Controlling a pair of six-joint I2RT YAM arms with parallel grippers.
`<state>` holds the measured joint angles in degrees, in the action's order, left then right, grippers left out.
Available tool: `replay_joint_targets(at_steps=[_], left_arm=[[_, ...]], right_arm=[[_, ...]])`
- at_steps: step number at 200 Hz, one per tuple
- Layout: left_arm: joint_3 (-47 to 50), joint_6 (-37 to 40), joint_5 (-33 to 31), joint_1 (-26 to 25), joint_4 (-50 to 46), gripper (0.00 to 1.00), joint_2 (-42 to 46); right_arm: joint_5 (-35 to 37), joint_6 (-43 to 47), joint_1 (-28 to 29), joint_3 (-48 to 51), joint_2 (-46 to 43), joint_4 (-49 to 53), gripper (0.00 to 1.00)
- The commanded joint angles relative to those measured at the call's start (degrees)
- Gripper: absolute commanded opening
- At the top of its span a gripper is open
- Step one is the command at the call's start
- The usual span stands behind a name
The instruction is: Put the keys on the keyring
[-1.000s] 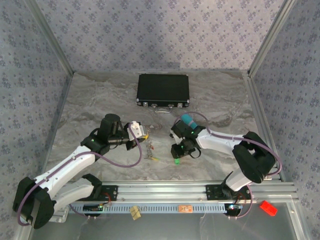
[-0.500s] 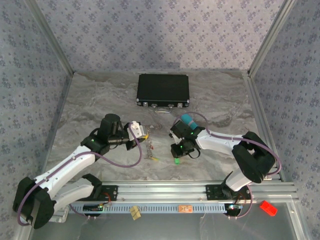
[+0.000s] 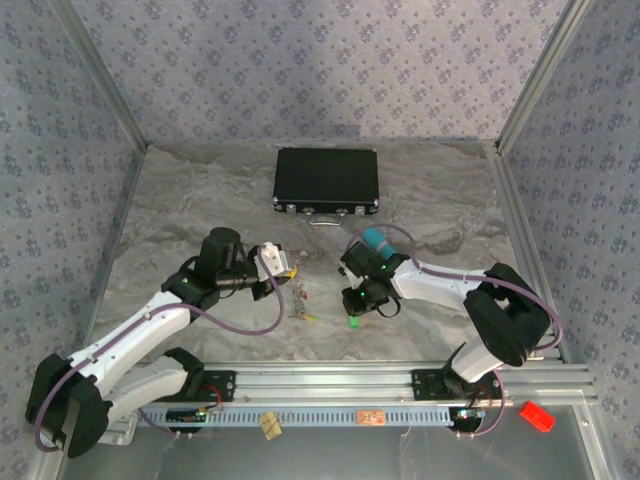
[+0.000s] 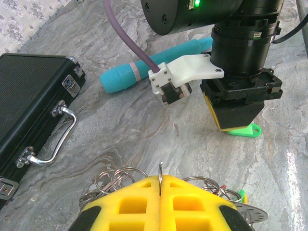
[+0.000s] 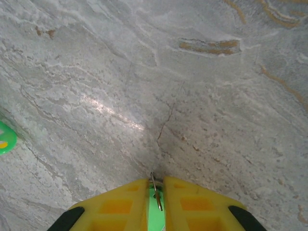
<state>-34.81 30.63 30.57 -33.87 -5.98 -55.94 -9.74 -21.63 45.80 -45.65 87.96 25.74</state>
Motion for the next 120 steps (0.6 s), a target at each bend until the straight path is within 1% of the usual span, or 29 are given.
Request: replay_joint_targets(at_steps=[1,37,59,70,95,120], left_arm=[[-1.14,1.07,1.08,-0.23,1.41,0.0,0.28],[-1.23,1.13,1.07,-0.24,1.41,0.0,0.09],[-1.27,1.18,1.13,-0.25,1.49,0.0,0.04],[-1.32,1.15,1.1,-0.27,1.41,0.0,0.04],[-1.32,0.6,1.12,-0.26,1.5,0.0,0.21],[-1.14,-0.79,1.34,-0.25,1.97,0.0,0.82]], right_arm=[[0.69,-0.35,0.41,0.3,0.41,1.97,0.15],[0.5,-0.26,0.58,0.29,0.61,2.2,0.1],[0.6,-0.1,0.53,0.18,0.41,2.21,0.05],[0.6,0.05,0.6,0.03,0.09,2.28,0.0],[1.49,1.24,0.88,-0.74,-1.25,2.66,0.0],[2.91,4.61,1.4,-1.7,-4.4,2.97,0.0]])
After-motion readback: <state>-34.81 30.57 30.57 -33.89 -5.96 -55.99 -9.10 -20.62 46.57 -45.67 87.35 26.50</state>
